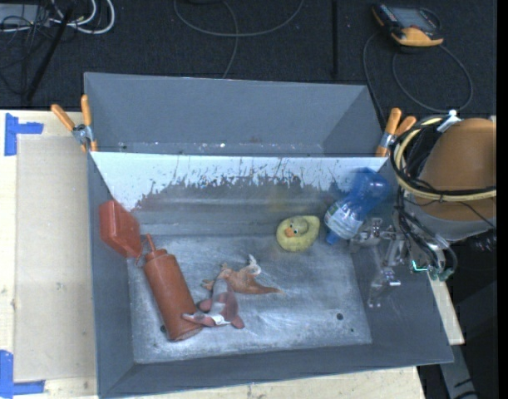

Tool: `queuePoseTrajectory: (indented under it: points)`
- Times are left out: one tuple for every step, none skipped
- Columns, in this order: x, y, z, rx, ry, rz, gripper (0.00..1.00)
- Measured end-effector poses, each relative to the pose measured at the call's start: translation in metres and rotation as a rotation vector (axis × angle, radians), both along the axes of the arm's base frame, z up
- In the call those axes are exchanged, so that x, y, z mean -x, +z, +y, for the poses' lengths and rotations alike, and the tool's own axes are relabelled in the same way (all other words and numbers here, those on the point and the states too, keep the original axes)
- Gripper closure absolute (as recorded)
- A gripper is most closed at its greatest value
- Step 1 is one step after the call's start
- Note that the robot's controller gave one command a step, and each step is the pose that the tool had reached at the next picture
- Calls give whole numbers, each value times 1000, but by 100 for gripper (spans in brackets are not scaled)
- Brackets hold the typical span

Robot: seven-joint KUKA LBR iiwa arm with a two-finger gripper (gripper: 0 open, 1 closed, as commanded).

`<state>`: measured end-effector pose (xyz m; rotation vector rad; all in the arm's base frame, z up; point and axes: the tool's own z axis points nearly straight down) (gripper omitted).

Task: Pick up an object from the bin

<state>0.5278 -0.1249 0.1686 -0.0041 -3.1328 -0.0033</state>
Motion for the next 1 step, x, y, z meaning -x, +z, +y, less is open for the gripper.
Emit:
queuePoseTrajectory:
  points:
    - [-2, 4, 0, 1, 3, -7, 0]
